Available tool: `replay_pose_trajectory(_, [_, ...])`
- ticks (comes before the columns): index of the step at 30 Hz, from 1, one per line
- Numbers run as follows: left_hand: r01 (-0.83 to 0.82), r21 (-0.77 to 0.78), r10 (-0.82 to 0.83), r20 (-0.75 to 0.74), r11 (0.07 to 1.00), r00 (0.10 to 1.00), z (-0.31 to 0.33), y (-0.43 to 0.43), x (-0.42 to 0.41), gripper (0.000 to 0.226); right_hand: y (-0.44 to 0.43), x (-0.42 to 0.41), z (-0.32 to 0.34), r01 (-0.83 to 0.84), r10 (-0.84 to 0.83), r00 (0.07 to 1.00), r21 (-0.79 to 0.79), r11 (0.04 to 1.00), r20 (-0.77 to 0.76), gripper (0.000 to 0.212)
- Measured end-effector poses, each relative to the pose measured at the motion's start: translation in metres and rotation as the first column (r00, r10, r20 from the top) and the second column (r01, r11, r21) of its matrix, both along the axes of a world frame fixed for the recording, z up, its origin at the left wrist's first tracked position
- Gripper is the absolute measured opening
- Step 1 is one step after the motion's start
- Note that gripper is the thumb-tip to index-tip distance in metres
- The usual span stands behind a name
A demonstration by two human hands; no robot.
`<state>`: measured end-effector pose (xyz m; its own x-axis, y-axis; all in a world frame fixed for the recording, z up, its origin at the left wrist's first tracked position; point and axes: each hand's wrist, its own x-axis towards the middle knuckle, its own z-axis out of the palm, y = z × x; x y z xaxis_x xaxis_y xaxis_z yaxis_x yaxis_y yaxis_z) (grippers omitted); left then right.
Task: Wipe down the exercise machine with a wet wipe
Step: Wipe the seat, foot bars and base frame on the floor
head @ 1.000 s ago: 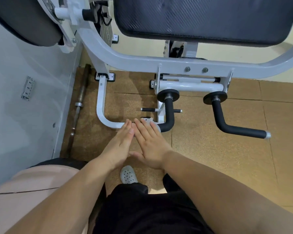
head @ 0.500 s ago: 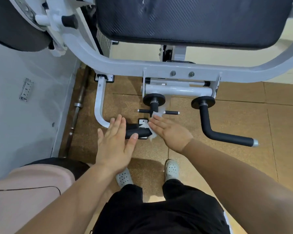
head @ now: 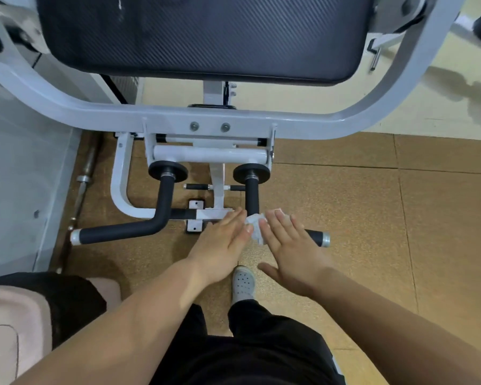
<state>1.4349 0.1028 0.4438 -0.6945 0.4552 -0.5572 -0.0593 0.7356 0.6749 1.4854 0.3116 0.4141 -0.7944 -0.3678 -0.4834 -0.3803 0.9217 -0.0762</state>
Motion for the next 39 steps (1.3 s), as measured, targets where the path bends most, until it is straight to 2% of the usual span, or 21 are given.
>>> replay_pose_trajectory(2, [-0.136,0.078,0.12,0.186,0.988,0.975,-0.006,0.01,0.001,0.065,0.002,0.009,-0.005,-0.034,0.034,0.999,0.004,0.999,-0.012,0.09])
replay_pose_trajectory(5, [-0.428,0.135,0.338,0.424,0.893,0.84,-0.009,0.013,0.002,0.083,-0.004,0.009,-0.005,-0.022,0.022,1.0,-0.007,1.0,0.006,0.094])
replay_pose_trajectory(8, [-0.57,0.155,0.453,0.457,0.807,0.765,-0.01,0.007,0.005,0.086,-0.032,-0.015,-0.002,0.064,-0.062,0.995,-0.027,0.998,0.074,0.095])
replay_pose_trajectory(10, [-0.595,0.142,0.5,0.411,0.791,0.762,-0.009,0.001,0.008,0.086,-0.052,-0.043,-0.007,0.117,-0.114,0.987,-0.017,0.993,0.111,0.096])
replay_pose_trajectory(13, [-0.639,0.156,0.548,0.388,0.754,0.741,-0.01,-0.006,0.013,0.075,-0.065,-0.073,-0.017,0.185,-0.18,0.979,-0.053,0.981,0.094,0.099])
replay_pose_trajectory(16, [-0.641,0.131,0.561,0.375,0.756,0.738,-0.008,-0.014,0.014,0.092,-0.062,-0.076,-0.019,0.166,-0.161,0.984,-0.064,0.984,0.076,0.097])
replay_pose_trajectory(20, [-0.559,0.125,0.495,0.336,0.82,0.801,-0.007,-0.016,0.017,0.093,-0.043,-0.041,-0.002,0.06,-0.051,0.992,-0.08,0.995,0.112,0.098])
replay_pose_trajectory(23, [-0.508,0.115,0.446,0.343,0.853,0.827,-0.006,-0.01,0.021,0.097,-0.026,0.002,0.001,-0.062,0.063,0.998,-0.069,0.996,0.013,0.097])
replay_pose_trajectory(25, [-0.501,0.117,0.435,0.353,0.858,0.828,-0.005,-0.008,0.023,0.101,-0.019,0.017,-0.003,-0.07,0.069,0.997,-0.043,0.997,-0.033,0.098])
replay_pose_trajectory(29, [-0.509,0.143,0.44,0.341,0.849,0.831,-0.003,-0.008,0.023,0.08,-0.038,-0.006,-0.011,-0.016,0.014,1.0,-0.058,0.998,-0.023,0.097])
replay_pose_trajectory(31, [-0.519,0.14,0.452,0.337,0.843,0.826,-0.005,-0.01,0.02,0.077,-0.054,-0.035,-0.019,0.01,-0.01,0.999,-0.016,1.0,-0.032,0.096])
replay_pose_trajectory(36, [-0.553,0.091,0.494,0.348,0.828,0.797,-0.002,-0.007,0.012,0.092,-0.069,-0.088,-0.027,-0.053,0.057,0.998,0.143,0.988,-0.028,0.088])
replay_pose_trajectory(39, [-0.498,0.091,0.454,0.296,0.863,0.841,0.006,0.001,0.011,0.071,-0.056,-0.068,-0.025,-0.046,0.048,0.998,0.056,0.997,-0.041,0.092])
